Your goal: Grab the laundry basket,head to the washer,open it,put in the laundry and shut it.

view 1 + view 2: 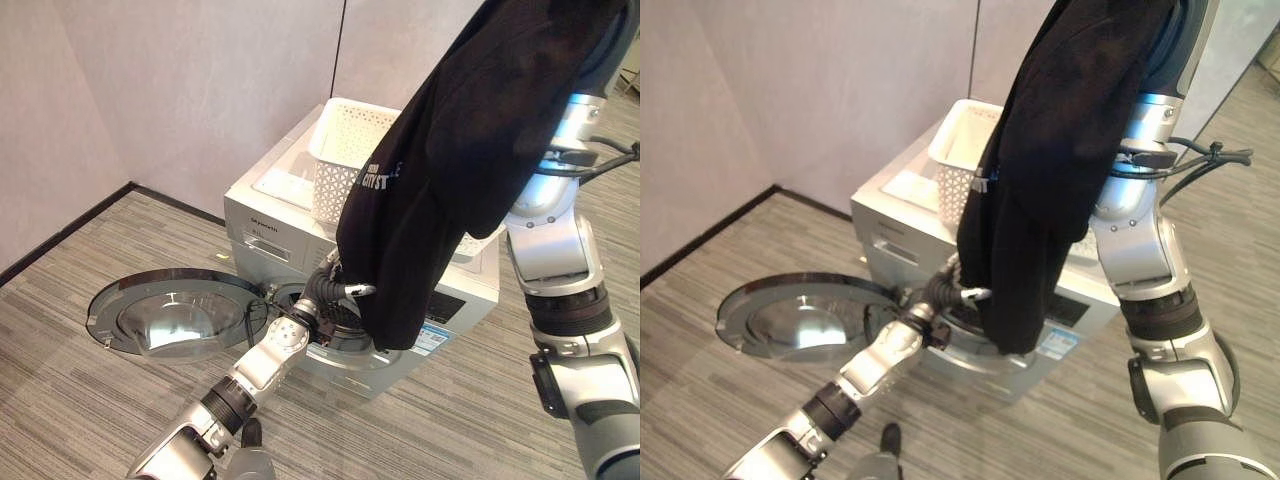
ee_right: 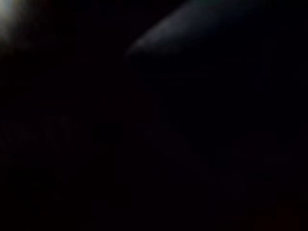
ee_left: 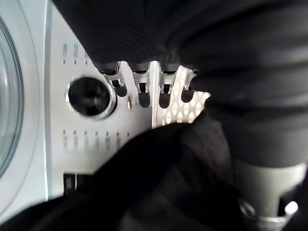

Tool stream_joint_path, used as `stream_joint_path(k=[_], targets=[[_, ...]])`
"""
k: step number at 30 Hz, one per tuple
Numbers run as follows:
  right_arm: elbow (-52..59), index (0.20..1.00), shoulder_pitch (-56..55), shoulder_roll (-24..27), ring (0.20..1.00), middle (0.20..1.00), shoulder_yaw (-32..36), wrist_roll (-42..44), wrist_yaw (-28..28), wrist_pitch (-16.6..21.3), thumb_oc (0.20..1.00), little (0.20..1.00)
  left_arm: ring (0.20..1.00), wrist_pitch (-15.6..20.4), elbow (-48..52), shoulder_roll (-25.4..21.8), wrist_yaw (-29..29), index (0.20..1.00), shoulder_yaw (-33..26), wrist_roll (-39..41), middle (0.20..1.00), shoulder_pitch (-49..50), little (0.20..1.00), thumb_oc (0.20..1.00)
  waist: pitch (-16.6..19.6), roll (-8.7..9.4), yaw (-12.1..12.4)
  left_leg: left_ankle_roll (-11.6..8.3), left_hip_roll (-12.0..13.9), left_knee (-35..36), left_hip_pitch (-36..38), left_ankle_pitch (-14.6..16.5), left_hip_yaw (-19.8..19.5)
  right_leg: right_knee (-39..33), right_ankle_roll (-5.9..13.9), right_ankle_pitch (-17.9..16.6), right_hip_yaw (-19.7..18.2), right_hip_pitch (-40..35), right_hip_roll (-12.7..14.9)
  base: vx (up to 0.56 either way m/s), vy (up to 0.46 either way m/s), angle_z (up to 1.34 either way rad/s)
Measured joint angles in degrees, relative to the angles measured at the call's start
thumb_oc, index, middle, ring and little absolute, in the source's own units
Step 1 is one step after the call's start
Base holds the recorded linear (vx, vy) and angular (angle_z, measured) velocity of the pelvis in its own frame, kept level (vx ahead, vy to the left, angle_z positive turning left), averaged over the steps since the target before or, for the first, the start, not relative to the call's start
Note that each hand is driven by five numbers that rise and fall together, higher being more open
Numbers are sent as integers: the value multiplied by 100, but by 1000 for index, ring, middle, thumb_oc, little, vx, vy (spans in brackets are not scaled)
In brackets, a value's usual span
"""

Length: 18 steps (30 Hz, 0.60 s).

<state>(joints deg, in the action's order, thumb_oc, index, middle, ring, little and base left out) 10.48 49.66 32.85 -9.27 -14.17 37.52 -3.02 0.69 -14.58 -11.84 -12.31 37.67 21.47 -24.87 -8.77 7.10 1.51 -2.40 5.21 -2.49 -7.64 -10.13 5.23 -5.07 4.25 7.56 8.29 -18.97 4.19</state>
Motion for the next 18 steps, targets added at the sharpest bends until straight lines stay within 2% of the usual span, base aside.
stream_joint_path(k=[6,18], targets=[[29,200,-18,2,200,200,6,90,25,62,200,200,1000,4,-74,284,-48,1000,199,58,1000,-314,1000,1000,-18,31,-151,39,-15,-228,-214,88,-10,1,5,-17,9,94,13,33,21,2],[28,200,-225,2,200,200,6,442,140,273,200,200,1000,60,-67,322,-345,1000,175,29,1000,-1114,1000,1000,-18,31,-259,32,-6,-335,-256,159,10,2,6,-18,-2,96,22,5,4,0]])
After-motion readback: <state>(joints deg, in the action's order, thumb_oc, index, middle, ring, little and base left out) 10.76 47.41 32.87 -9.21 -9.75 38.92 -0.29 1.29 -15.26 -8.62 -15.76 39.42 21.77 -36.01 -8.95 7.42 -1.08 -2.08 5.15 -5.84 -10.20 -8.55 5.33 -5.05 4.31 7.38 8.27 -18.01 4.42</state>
